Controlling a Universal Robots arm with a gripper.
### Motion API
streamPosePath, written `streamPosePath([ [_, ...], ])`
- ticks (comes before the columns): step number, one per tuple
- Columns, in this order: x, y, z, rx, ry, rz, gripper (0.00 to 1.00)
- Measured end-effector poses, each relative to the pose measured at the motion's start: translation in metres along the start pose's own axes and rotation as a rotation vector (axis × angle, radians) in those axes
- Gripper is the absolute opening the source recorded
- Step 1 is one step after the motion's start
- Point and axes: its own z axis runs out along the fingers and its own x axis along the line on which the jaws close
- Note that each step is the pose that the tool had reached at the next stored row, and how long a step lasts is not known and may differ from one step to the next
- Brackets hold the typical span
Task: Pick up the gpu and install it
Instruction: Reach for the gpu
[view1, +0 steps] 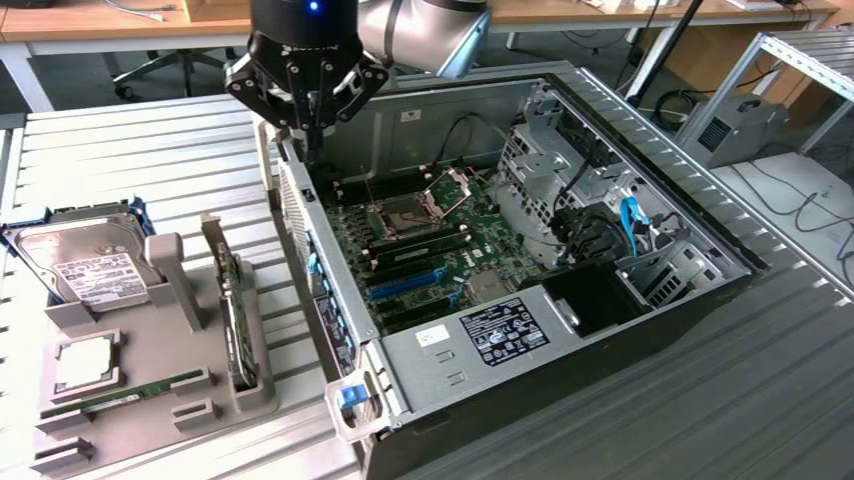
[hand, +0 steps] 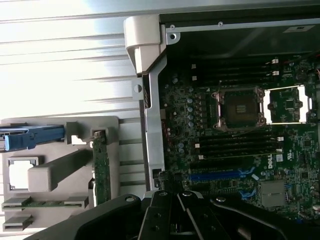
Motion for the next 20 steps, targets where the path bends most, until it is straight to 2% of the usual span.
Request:
streamPosePath([
  [20, 0.015, -0.0011, -0.0004, 0.0000, 0.0000, 0.000, 0.11],
])
